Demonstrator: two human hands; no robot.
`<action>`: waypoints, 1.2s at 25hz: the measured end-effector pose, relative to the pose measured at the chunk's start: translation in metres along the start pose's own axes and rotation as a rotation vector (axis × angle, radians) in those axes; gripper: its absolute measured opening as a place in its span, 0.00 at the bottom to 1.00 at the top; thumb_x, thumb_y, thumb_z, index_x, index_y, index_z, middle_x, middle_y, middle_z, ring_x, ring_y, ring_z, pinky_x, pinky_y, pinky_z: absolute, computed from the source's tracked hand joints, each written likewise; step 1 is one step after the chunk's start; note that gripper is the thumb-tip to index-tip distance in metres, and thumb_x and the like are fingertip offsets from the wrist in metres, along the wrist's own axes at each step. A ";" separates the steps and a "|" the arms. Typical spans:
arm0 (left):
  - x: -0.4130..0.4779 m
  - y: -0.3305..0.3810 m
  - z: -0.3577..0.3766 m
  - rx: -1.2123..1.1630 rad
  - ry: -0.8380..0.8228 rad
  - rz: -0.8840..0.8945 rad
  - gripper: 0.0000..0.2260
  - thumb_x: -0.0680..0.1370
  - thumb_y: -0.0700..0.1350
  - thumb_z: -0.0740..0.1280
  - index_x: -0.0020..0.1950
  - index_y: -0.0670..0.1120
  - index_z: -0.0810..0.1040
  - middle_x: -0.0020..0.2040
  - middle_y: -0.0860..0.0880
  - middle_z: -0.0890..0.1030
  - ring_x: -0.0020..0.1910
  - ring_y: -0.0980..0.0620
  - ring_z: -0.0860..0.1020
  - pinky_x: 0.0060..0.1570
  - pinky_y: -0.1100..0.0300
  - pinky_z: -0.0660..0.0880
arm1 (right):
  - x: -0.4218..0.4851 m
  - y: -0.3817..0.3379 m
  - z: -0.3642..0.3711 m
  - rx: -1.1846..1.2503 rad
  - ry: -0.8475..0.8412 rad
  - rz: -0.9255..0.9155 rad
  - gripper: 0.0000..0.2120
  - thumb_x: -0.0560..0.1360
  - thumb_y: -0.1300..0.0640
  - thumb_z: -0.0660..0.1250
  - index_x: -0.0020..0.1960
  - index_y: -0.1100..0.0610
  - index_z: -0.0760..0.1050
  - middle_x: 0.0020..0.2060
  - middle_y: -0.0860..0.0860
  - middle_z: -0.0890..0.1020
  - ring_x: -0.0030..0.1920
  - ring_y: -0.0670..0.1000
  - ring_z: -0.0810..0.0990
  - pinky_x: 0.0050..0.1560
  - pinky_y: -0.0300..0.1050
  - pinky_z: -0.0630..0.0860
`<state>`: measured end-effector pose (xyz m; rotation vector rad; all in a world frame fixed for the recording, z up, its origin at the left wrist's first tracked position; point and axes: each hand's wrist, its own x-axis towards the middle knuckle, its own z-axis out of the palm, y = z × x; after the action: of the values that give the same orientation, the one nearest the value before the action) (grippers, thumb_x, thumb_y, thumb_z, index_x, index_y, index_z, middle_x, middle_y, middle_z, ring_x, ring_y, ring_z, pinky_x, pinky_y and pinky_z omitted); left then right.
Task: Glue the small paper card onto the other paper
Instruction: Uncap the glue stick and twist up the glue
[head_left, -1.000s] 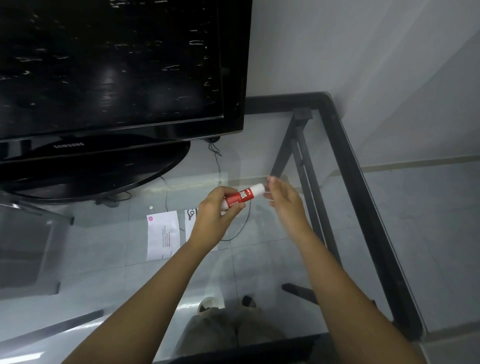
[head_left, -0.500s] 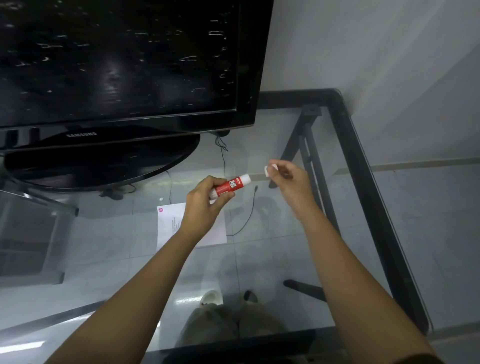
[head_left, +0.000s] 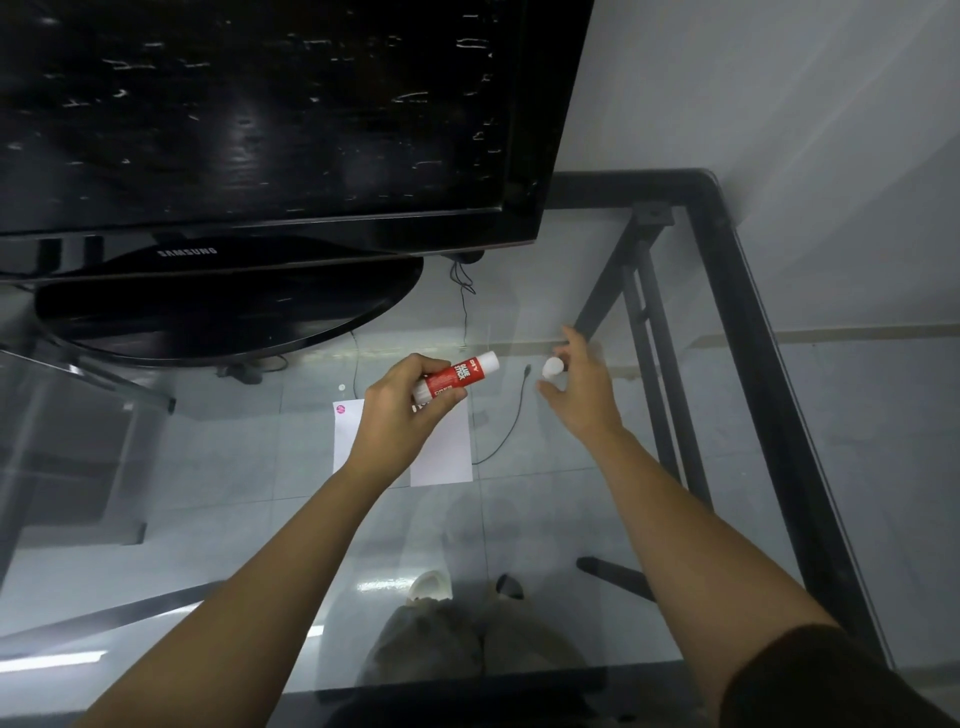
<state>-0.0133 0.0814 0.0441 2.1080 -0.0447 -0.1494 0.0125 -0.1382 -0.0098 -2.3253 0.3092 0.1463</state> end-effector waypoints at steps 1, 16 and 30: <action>0.000 0.002 -0.001 -0.022 0.002 -0.005 0.15 0.72 0.47 0.71 0.56 0.48 0.75 0.51 0.51 0.78 0.47 0.48 0.79 0.46 0.61 0.76 | -0.002 -0.004 -0.004 0.012 0.000 0.000 0.37 0.69 0.60 0.73 0.72 0.56 0.57 0.64 0.57 0.70 0.63 0.56 0.71 0.64 0.50 0.68; -0.029 0.056 -0.015 -0.351 -0.013 0.074 0.19 0.69 0.52 0.73 0.53 0.60 0.66 0.52 0.55 0.80 0.45 0.60 0.80 0.41 0.69 0.76 | -0.088 -0.100 -0.044 0.787 -0.040 0.042 0.08 0.71 0.46 0.69 0.41 0.49 0.81 0.36 0.43 0.83 0.41 0.41 0.80 0.47 0.36 0.74; -0.034 0.054 -0.033 -0.720 -0.063 -0.115 0.14 0.69 0.56 0.69 0.49 0.48 0.79 0.36 0.51 0.83 0.38 0.54 0.81 0.42 0.62 0.77 | -0.104 -0.124 -0.038 0.832 0.105 -0.037 0.05 0.73 0.47 0.66 0.44 0.48 0.77 0.40 0.44 0.84 0.44 0.41 0.82 0.43 0.30 0.75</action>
<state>-0.0416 0.0849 0.1100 1.3863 0.0833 -0.2582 -0.0544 -0.0641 0.1227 -1.5128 0.3042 -0.1107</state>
